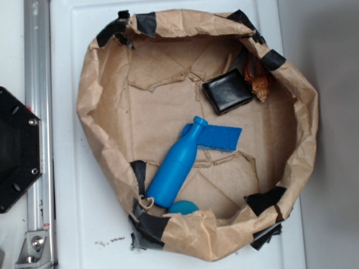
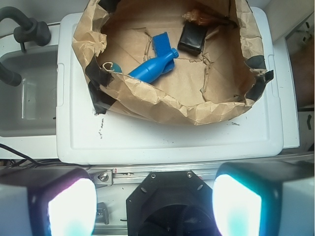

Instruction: Grab the blue sponge.

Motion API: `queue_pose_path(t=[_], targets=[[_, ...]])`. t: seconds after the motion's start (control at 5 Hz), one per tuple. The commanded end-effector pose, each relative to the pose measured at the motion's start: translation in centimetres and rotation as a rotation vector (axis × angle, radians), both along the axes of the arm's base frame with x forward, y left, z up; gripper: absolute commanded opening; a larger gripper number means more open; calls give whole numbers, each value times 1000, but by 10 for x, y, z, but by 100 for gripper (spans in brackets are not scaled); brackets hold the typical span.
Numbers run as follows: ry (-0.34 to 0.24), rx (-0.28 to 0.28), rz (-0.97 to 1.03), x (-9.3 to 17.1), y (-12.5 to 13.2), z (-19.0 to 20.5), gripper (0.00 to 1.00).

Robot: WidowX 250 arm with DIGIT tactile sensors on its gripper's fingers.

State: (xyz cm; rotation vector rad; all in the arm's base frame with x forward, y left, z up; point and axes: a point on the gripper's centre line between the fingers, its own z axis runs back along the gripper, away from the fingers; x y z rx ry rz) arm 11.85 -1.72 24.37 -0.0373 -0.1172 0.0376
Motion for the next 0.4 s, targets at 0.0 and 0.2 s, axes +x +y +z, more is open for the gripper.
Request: queue_pose_path(t=[0.0,0.2], targets=[[0,0,0,0,0,0,100],[-8,93,96,50,22,-38,100]])
